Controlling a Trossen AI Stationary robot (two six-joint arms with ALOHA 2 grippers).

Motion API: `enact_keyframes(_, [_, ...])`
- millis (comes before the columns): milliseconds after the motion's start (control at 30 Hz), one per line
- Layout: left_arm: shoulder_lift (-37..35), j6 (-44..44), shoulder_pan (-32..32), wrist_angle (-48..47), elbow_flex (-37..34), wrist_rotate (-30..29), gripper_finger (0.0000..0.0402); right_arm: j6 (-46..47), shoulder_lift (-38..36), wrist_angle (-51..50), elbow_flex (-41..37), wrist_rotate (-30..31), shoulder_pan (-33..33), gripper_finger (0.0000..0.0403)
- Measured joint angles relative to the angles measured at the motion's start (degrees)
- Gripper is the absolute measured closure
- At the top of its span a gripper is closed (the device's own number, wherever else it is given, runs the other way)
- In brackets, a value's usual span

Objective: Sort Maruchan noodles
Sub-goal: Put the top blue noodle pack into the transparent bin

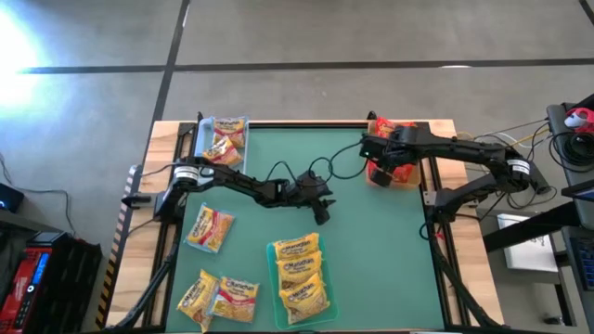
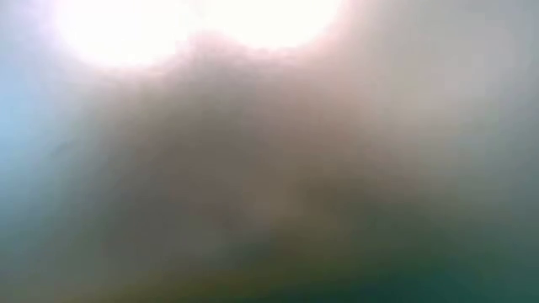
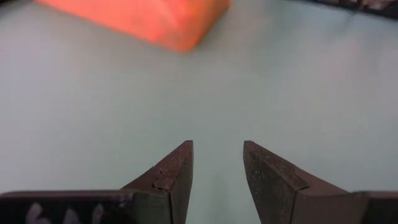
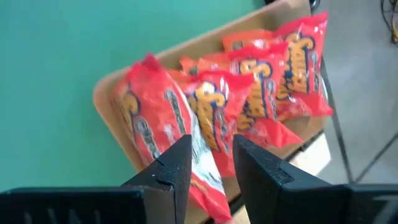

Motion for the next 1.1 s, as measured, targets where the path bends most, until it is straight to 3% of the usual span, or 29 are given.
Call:
enact_keyframes(133, [-0.04,1.01,0.00,-4.51,4.49,0.00,0.0277,4.58,-0.10,6.99,-0.72,-0.12,0.02,0.0303])
enact_keyframes(300, [-0.10,0.95,-0.07,-17.99,10.63,-0.50,0.0277,5.09,-0.19,15.08,-3.09,-3.87,0.68,0.0311])
enact_keyframes(467, [-3.06,-0.25,-0.33,-27.12,10.44,-5.38,0.0277,3.14,-0.79,23.19,-5.83,-9.16,4.26,0.0318])
enact_keyframes(700, [-18.25,-4.58,-0.55,-35.89,-1.29,-10.69,0.0277,-0.44,-1.06,33.77,-9.65,-9.19,10.64,0.0319])
enact_keyframes(900, [-35.20,-21.45,-2.83,-43.81,-16.39,-12.37,0.0277,-4.45,-1.06,42.20,-11.48,-9.21,14.32,0.0317])
enact_keyframes(1000, [-43.28,-28.07,-4.59,-47.21,-22.31,-11.27,0.0277,-5.99,-1.06,45.36,-11.68,-9.23,15.40,0.0322])
enact_keyframes(1100, [-50.01,-36.02,-5.38,-53.80,-26.36,-5.66,0.0277,-6.40,-1.06,47.79,-11.86,-9.23,16.05,0.0326])
